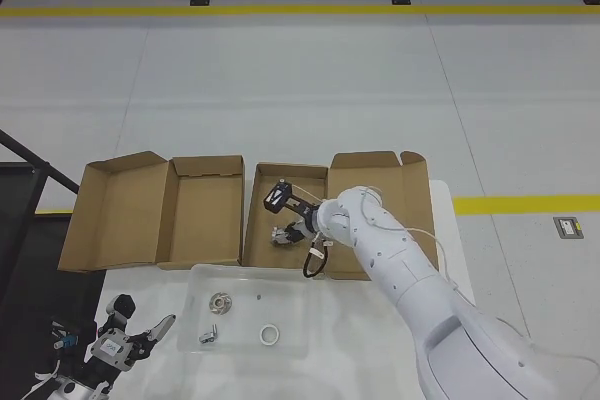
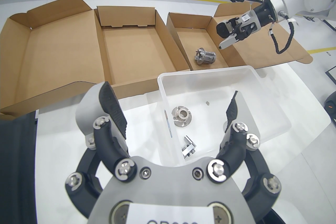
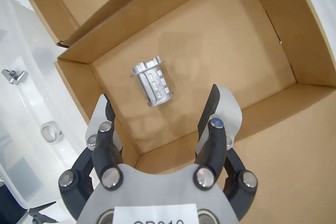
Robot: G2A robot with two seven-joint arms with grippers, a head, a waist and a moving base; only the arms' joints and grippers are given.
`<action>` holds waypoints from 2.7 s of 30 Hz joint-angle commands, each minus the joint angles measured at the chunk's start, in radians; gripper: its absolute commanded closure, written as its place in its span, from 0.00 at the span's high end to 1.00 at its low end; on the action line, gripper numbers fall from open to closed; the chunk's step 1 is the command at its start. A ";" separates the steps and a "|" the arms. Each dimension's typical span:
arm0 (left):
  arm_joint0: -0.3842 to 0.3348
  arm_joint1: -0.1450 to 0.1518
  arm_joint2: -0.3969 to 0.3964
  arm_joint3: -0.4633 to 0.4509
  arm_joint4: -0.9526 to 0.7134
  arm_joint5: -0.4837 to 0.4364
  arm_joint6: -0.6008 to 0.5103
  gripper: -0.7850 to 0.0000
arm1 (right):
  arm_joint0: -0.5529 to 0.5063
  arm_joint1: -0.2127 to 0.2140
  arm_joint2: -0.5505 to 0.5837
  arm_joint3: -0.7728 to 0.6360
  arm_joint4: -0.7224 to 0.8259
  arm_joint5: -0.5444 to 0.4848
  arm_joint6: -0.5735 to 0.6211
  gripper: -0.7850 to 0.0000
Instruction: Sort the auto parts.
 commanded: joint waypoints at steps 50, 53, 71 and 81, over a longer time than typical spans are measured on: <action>-0.016 -0.006 0.057 -0.001 0.079 0.072 0.000 1.00 | -0.395 0.153 -0.101 -0.852 -0.430 -0.243 0.131 1.00; -0.016 -0.006 0.057 -0.001 0.079 0.072 0.000 1.00 | -0.379 0.120 -0.130 -0.807 -0.403 -0.154 0.223 0.67; -0.016 -0.006 0.057 -0.001 0.079 0.072 0.000 1.00 | -0.383 0.071 -0.147 -0.696 -0.286 -0.209 0.399 0.45; -0.016 -0.006 0.057 -0.001 0.079 0.072 0.000 1.00 | -0.359 0.021 -0.172 -0.598 -0.157 -0.186 0.546 0.32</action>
